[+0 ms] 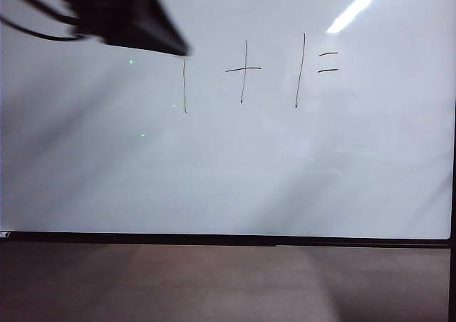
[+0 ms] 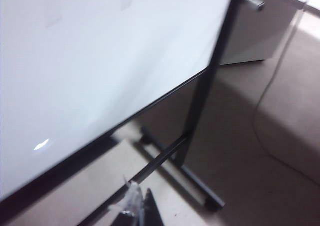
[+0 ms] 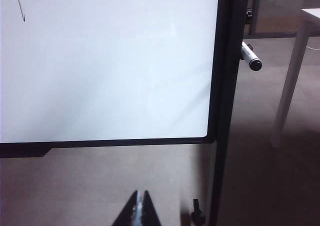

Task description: Reach to the right to find the marker pen, pick it up, and write the answer to the math problem on the whiteboard.

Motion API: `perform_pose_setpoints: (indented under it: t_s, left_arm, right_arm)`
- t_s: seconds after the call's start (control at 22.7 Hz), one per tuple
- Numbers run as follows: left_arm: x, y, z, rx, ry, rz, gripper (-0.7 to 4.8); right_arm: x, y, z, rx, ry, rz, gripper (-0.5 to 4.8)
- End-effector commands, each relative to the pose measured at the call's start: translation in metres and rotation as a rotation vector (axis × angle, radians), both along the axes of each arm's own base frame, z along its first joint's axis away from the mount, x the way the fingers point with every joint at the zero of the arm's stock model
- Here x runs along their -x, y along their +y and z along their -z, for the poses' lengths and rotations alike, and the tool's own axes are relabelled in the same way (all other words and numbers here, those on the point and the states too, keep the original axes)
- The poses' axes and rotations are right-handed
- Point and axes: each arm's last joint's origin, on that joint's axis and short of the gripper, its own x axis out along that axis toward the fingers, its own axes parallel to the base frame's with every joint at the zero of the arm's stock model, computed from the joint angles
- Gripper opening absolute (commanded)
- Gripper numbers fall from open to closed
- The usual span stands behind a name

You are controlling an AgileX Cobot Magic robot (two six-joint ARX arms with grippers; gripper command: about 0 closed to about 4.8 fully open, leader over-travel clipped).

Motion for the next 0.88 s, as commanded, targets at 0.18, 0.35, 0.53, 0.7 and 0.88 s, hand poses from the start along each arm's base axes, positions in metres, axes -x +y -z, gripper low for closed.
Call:
perform_pose_setpoints:
  t_s: [0.18,0.35,0.53,0.7,0.88]
  left_arm:
    - [-0.03,-0.085,-0.011,0.057,-0.071,0.153,-0.05]
    - [-0.033,-0.123,-0.013,0.071,-0.082,0.219,-0.05]
    - [-0.026,-0.136,-0.007,0.062,-0.069,0.256,-0.04]
    - [-0.025,-0.137,-0.008,0.064,-0.072,0.257,-0.05]
    - [-0.025,-0.137,-0.008,0.063,-0.071,0.258,-0.04]
  right_arm:
    - [0.0,0.0,-0.001,-0.002,-0.017,-0.002,-0.01]
    - [0.0,0.0,-0.002,-0.002,-0.02,-0.003,-0.01]
    - [0.0,0.0,-0.002,-0.016,-0.023,0.0,-0.01]
    - [0.003,0.0,-0.02,-0.092,-0.102,0.003,-0.01]
    - [0.022,-0.004,-0.092,-0.146,-0.275,0.104,-0.01]
